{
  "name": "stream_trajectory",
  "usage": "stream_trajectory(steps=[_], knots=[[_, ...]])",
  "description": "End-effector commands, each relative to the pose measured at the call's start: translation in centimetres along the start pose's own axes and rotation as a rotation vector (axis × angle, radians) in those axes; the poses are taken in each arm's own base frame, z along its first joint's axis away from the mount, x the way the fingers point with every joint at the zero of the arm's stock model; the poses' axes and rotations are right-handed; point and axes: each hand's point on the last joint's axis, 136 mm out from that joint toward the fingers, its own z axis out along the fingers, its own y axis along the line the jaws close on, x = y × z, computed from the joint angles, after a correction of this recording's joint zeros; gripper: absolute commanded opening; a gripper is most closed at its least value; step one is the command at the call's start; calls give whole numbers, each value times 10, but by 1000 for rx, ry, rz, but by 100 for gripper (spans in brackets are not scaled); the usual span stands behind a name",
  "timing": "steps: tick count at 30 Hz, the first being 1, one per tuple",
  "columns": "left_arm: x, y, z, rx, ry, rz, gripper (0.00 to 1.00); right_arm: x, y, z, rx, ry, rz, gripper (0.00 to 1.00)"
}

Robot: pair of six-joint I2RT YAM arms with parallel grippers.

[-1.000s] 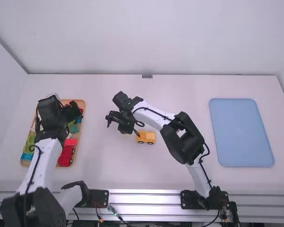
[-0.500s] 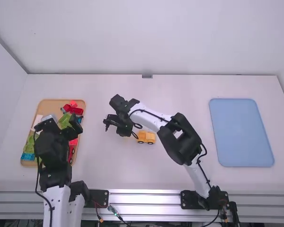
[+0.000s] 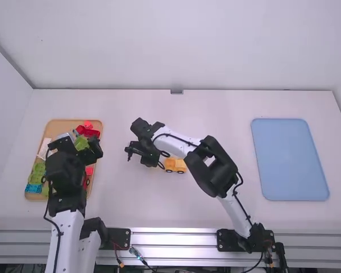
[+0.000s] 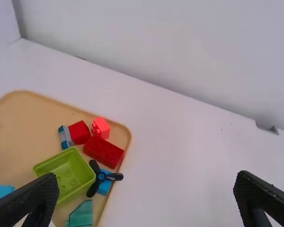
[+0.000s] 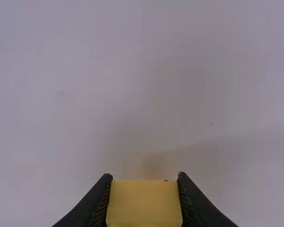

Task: Assemble lego blocks to make yellow taxi

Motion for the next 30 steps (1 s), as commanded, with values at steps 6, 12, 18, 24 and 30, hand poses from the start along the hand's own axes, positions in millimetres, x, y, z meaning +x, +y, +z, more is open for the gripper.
stream_trajectory(steps=[6,12,18,24,30], knots=[[10,0,12,24,40,13,99,-3,-4,4,17,-5,4,28],[12,-5,17,52,47,14,99,-7,-6,6,24,-24,2,81],[11,-6,18,56,44,10,99,-13,-19,-6,48,-54,13,99],[16,-4,17,47,68,-157,99,-30,-36,-59,54,-199,29,99],[7,-59,10,358,51,65,99,-15,-67,-124,79,-329,91,99]])
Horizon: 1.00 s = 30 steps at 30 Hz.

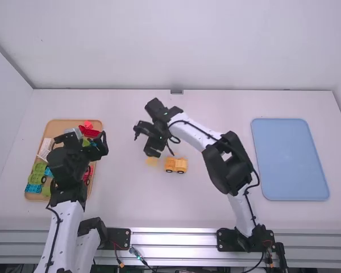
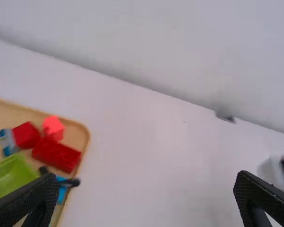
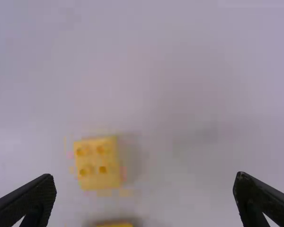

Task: Assemble lego blocks to make yellow taxi

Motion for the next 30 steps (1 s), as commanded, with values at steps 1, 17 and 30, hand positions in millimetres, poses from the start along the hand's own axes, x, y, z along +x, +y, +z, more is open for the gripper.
stream_trajectory(steps=[1,17,30], knots=[[3,-30,3,175,38,108,99,-18,-18,-58,51,-125,9,99],[84,-81,59,508,677,720,99,67,-57,-109,339,-420,274,99],[192,-115,75,834,987,1462,99,144,-74,-126,431,-468,512,99]])
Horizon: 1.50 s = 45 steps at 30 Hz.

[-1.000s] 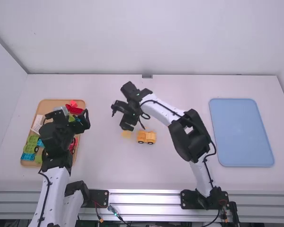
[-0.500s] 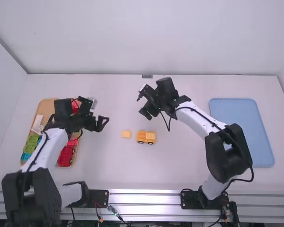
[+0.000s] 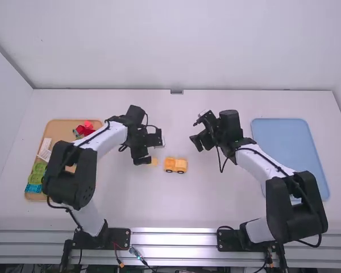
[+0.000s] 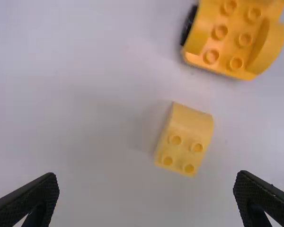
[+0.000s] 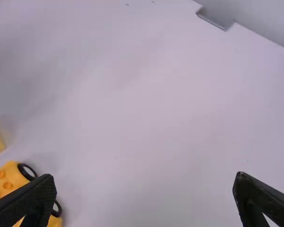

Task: Assemble lego blocks to make yellow taxi

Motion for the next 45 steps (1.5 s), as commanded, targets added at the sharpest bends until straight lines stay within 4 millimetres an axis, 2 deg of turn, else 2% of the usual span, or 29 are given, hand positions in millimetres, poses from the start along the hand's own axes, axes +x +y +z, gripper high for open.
stream_trajectory(steps=[1,4,7,12,18,25,28,29,30,31,32,35,39,40,44,45], knots=[[4,4,11,-25,106,163,99,-1,-9,-9,19,-19,67,99],[2,-4,28,-6,144,196,99,4,-19,-12,38,-9,90,99],[2,-8,38,8,144,207,99,4,-19,-12,38,-12,88,99],[10,-13,46,35,161,193,99,2,-20,-12,41,-18,85,99],[11,-20,51,54,140,187,83,2,-20,-12,40,-18,85,99],[15,-28,56,68,146,182,70,4,-19,-12,38,-11,89,99],[14,-23,57,42,141,127,63,4,-18,-12,36,-8,89,99],[14,-23,57,42,138,119,53,4,-19,-12,36,-8,90,99],[14,-24,57,43,137,117,49,4,-19,-12,36,-8,90,99],[14,-24,58,43,138,112,30,5,-18,-12,36,-5,90,99],[14,-24,58,43,138,110,28,5,-18,-12,36,-5,91,99],[15,-26,57,46,146,59,34,7,-18,-12,34,2,94,99],[17,-29,57,52,155,-10,34,7,-18,-12,33,4,93,99],[17,-28,57,46,156,-74,31,7,-18,-12,34,2,92,99],[17,-29,57,33,158,-264,30,5,-19,-12,37,-6,80,99],[17,-29,57,25,159,-357,28,3,-20,-12,40,-13,76,99]])
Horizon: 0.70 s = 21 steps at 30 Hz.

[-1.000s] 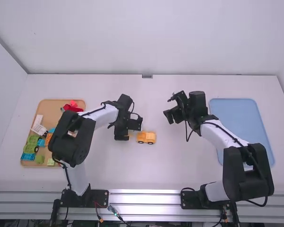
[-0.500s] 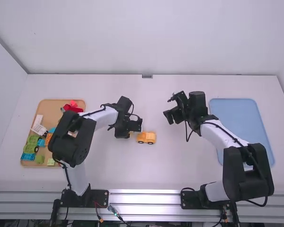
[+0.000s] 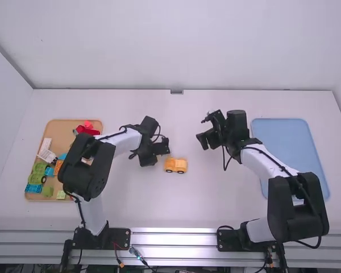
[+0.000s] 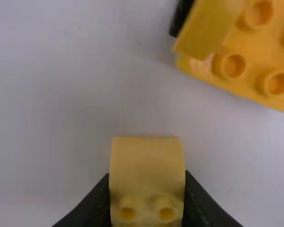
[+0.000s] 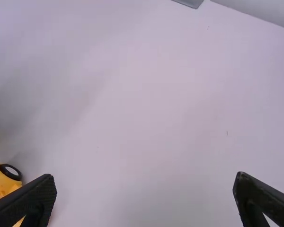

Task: Assemble lego blocks to make yellow taxi

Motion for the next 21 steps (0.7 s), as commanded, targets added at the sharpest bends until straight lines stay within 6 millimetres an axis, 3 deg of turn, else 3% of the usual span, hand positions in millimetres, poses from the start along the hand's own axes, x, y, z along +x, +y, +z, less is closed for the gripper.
stream_trajectory(steps=[1,2,3,4,6,9,10,13,14,21], knots=[[11,-9,7,24,34,-243,28,-7,2,-6,-1,-27,-13,99],[10,-8,7,18,32,-379,5,-11,1,-6,3,-43,-19,99],[10,-8,7,18,32,-379,5,-11,1,-6,3,-43,-19,99],[9,-7,7,13,30,-496,2,-14,0,-6,7,-56,-24,99],[8,-5,7,10,22,-594,2,-17,0,-6,11,-69,-29,99],[0,3,7,-13,-22,-1008,2,-20,-1,-6,14,-81,-37,99],[0,4,7,-13,-23,-1030,2,-20,-1,-6,14,-81,-38,99],[-3,7,7,-12,-47,-1434,2,-19,-1,-6,13,-74,-49,99],[-3,7,7,-12,-47,-1434,2,-19,-1,-6,13,-74,-49,99],[-2,6,7,-2,-45,-1887,2,-15,0,-6,9,-61,-44,99]])
